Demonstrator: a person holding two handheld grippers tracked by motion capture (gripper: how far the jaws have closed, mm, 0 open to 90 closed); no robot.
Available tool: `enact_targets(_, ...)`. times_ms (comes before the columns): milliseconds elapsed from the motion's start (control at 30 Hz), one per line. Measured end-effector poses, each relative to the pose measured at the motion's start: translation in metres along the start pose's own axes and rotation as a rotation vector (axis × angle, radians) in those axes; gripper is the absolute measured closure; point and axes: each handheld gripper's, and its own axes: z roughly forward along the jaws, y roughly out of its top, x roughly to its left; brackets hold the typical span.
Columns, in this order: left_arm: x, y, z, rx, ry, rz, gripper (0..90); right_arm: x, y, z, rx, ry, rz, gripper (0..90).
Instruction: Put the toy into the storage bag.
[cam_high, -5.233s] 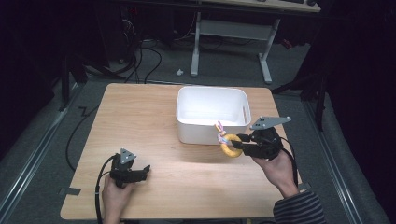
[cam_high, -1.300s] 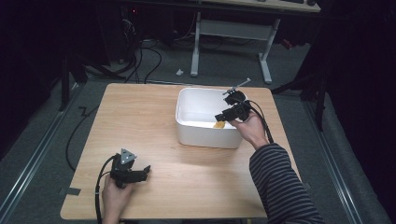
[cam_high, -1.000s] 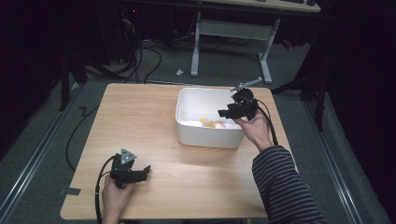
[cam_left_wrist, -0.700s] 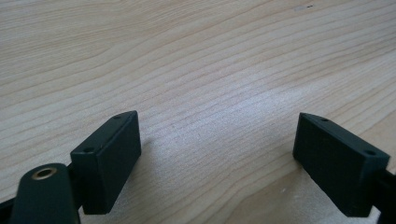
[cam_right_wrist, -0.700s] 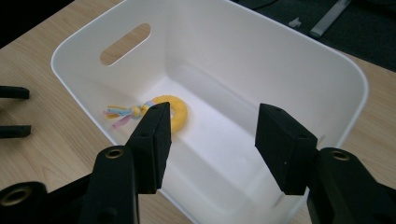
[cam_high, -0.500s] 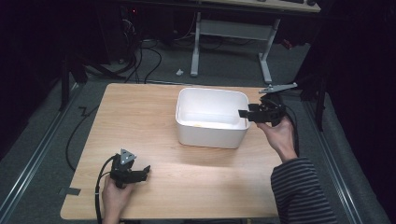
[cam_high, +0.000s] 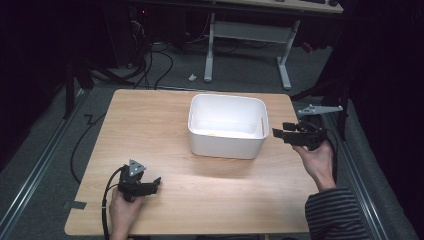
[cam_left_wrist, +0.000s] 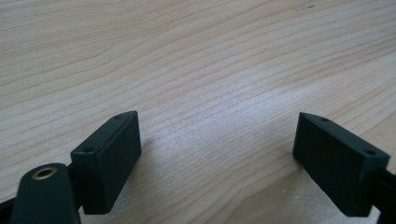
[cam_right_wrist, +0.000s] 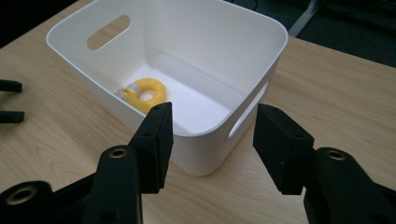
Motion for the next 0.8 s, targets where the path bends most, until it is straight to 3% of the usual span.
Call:
enact_targets(67,0.000,0.000,0.000,-0.001,0.001,0.001,15.6,0.002,-0.006,-0.005,-0.003,-0.020,0.000,48.1)
enact_targets(400,0.001,0.001,0.001,0.000,-0.001,0.001,15.6,0.015,-0.027,-0.022,-0.039,-0.032,-0.029,49.0)
enact_targets(800,0.000,0.001,0.001,-0.001,0.001,-0.001,16.0,0.013,-0.060,-0.031,-0.071,-0.016,0.028,49.3)
